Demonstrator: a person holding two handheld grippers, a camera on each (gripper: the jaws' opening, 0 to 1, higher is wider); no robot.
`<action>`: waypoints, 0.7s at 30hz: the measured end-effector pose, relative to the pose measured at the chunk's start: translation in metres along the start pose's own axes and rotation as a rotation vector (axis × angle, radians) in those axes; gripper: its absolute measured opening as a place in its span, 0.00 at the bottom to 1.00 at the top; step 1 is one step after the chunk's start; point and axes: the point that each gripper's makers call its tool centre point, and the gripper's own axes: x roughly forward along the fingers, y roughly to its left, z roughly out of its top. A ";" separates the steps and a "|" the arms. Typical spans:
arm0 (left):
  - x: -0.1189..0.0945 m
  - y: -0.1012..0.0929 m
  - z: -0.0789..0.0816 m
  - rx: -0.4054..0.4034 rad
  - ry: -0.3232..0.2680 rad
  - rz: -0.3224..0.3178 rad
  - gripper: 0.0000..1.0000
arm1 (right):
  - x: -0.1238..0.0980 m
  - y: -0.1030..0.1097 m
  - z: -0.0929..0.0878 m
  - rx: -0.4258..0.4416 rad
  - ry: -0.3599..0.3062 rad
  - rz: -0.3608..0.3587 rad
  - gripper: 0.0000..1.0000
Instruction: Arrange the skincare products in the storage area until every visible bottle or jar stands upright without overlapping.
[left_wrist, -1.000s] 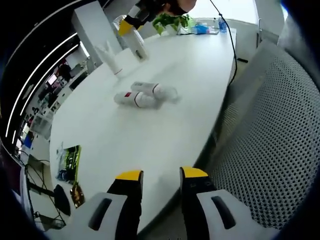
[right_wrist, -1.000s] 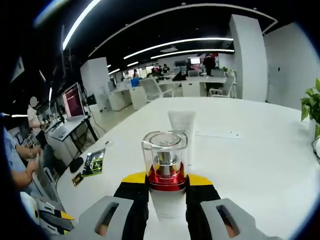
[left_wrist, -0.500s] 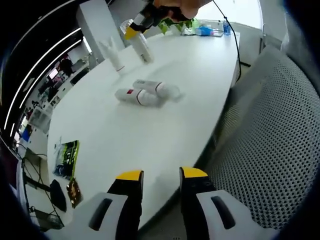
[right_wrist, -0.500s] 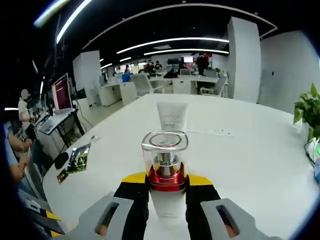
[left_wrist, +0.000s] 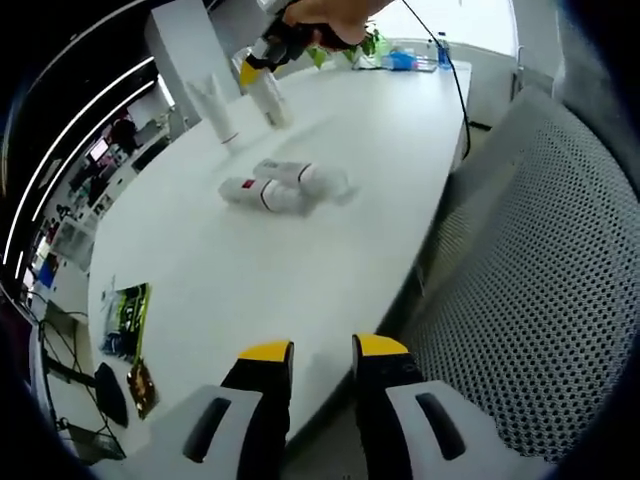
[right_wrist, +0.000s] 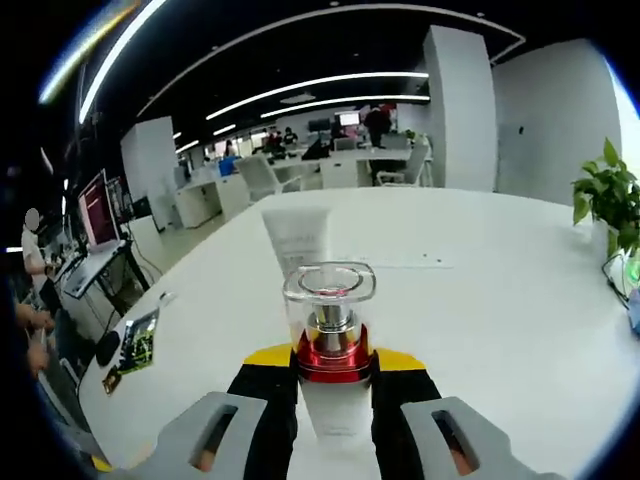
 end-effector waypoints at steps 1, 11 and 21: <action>0.000 0.000 0.001 -0.007 -0.007 -0.002 0.20 | 0.002 -0.001 0.001 0.003 0.001 -0.004 0.20; 0.001 0.004 0.000 -0.036 -0.004 0.015 0.24 | 0.021 -0.007 0.013 -0.001 -0.022 -0.010 0.21; 0.000 0.005 0.002 -0.096 -0.020 0.011 0.26 | 0.041 -0.013 0.024 -0.027 -0.025 -0.010 0.20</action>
